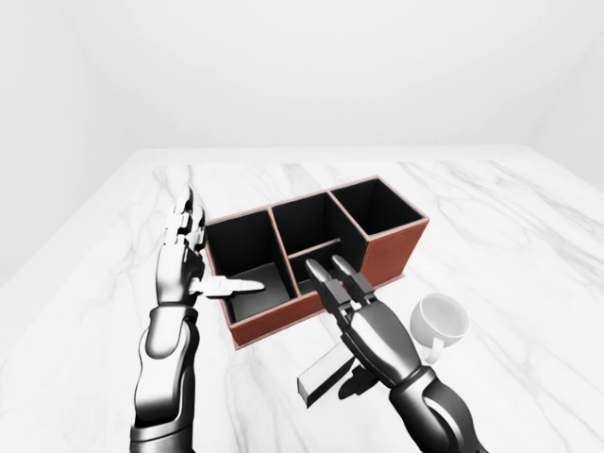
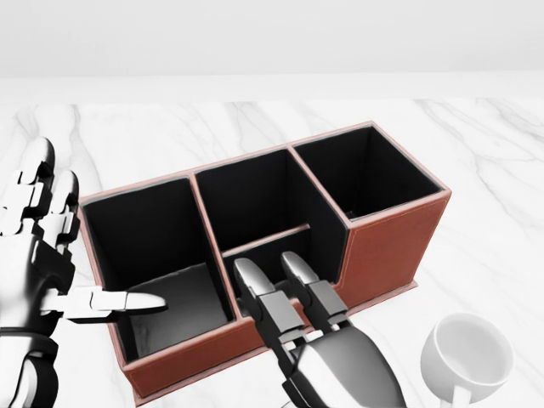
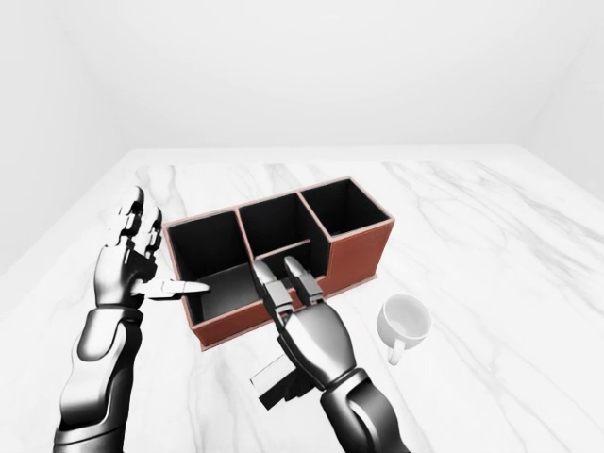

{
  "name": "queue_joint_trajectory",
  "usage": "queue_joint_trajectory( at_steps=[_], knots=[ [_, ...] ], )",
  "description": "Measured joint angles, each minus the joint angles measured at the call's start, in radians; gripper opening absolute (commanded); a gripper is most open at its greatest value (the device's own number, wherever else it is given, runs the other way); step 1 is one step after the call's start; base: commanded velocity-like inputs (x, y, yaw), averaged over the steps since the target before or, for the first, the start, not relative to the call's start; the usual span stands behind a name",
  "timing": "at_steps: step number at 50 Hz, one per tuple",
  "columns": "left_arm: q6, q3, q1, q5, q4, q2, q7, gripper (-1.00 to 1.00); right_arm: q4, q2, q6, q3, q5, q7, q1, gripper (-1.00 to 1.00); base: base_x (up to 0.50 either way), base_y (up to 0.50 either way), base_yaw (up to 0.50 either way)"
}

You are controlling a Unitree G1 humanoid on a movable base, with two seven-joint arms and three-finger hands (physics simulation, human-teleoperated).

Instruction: Pick up the book and place it in the front compartment of the caddy.

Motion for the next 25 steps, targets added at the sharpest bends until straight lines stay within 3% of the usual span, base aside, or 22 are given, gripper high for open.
queue_joint_trajectory(
  at_steps=[25],
  knots=[
    [0.0, 0.015, -0.015, -0.011, 0.013, 0.012, -0.003, 1.0, 0.084, -0.003, 0.0, 0.039, -0.043, -0.047, -0.019, 1.0, 0.0, 0.0, 0.0]
  ],
)
